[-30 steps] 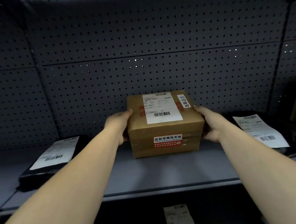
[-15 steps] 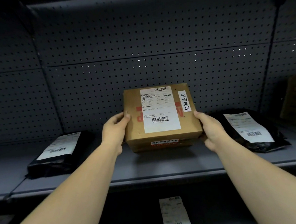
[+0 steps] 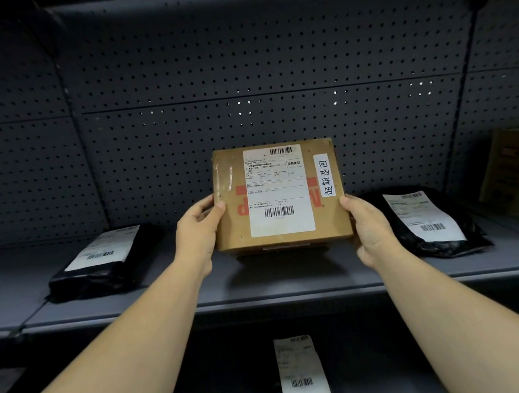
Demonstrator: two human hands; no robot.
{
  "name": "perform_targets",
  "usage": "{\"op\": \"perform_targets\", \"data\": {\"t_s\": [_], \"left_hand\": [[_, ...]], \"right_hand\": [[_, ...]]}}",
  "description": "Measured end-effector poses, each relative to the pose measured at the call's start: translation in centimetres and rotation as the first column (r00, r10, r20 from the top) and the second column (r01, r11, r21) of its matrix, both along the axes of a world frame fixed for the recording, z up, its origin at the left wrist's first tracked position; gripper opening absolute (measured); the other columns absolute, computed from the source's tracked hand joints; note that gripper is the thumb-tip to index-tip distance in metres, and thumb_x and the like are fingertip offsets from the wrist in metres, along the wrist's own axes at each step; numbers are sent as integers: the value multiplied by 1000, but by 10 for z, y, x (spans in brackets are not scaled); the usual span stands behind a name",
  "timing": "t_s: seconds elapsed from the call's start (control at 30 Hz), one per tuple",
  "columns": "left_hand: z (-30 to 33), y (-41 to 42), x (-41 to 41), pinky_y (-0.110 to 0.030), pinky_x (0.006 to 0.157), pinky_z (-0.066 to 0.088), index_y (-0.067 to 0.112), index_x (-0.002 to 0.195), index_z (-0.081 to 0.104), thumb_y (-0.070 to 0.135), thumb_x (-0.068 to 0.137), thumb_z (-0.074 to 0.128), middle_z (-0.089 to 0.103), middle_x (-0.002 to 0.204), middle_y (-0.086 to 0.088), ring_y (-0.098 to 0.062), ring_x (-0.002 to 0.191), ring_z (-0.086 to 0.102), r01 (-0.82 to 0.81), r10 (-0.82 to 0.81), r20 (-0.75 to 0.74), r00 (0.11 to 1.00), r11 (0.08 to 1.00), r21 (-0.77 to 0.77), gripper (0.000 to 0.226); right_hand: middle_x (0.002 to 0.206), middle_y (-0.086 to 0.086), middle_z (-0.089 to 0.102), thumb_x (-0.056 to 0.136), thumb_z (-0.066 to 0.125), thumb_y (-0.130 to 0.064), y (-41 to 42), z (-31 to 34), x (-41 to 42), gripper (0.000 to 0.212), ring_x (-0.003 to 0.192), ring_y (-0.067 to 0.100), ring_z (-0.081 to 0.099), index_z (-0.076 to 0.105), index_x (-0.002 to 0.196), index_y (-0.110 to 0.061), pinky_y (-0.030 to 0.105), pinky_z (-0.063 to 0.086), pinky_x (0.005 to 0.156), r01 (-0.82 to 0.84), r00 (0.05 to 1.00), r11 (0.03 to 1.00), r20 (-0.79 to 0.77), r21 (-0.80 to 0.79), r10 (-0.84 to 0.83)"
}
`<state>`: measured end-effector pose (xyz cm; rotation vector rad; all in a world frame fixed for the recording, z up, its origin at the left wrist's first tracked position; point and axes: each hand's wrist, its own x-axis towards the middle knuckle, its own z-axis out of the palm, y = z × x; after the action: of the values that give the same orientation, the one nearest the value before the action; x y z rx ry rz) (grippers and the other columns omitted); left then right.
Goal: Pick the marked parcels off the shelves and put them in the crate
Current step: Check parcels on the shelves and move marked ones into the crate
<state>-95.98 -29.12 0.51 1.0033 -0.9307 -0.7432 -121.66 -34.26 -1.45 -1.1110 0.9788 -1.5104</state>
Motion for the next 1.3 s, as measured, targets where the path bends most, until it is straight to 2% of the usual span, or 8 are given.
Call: {"op": "perform_targets", "data": {"t_s": [0.2,0.37,0.47,0.53,0.73,0.9,1.03,1.3], "left_hand": [[1,7,-1,-14,55,52,37,95,66,24,89,64,73,87,18,2,79,69,7,-7,-3,1000,1000,-23,14],[4,15,-1,-16,58,53,39,91,66,25,89,64,73,88,17,-1,83,69,8,-7,6,1000,999,-35,14],[6,22,-1,-15,57,52,40,92,66,25,90,63,73,89,19,2,81,69,2,-1,19,1000,999,-52,15],[8,26,-1,-15,59,52,38,95,66,25,90,63,73,90,18,2,82,68,-1,3,21,1000,998,-63,15],[20,36,-4,-9,56,50,35,96,65,21,90,62,73,85,22,7,77,67,27,-26,14,1000,993,-117,16],[25,42,-10,-15,64,52,33,99,66,21,90,63,73,87,20,5,79,68,85,-85,6,996,986,-141,16],[24,51,-15,-11,60,51,27,109,64,19,90,62,73,85,20,7,75,66,141,-143,-4,990,978,-152,21],[6,79,-37,-13,63,52,26,109,65,18,89,63,71,96,13,4,80,67,326,-325,22,945,939,-109,21]], "right_hand": [[105,-2,72,89,58,-36,7,2,-1,23,103,18,63,64,110,-29,36,51,85,-2,1000,1000,-13,-22,2],[101,-4,73,89,58,-35,17,6,-2,18,101,17,64,65,105,-31,36,50,85,2,1000,999,-10,-42,-3],[101,-4,72,89,57,-36,25,12,-2,21,101,17,64,64,108,-30,35,50,81,4,1000,998,-21,-58,-5],[98,-7,73,88,57,-36,30,16,-3,15,100,16,63,65,101,-33,36,50,82,6,1000,997,-20,-72,-7],[83,-21,73,89,57,-32,51,34,-9,10,92,6,63,64,96,-34,24,44,67,18,999,990,-29,-142,-22],[88,-15,74,89,58,-32,77,42,-18,12,86,5,67,64,99,-32,22,51,63,46,999,981,-7,-187,-48],[90,-11,75,90,58,-32,102,42,-23,14,86,9,68,65,102,-30,24,53,61,113,994,978,23,-176,-111],[97,-10,73,91,55,-35,174,14,-40,20,86,7,69,64,109,-30,19,53,58,288,957,949,59,-129,-283]]}}
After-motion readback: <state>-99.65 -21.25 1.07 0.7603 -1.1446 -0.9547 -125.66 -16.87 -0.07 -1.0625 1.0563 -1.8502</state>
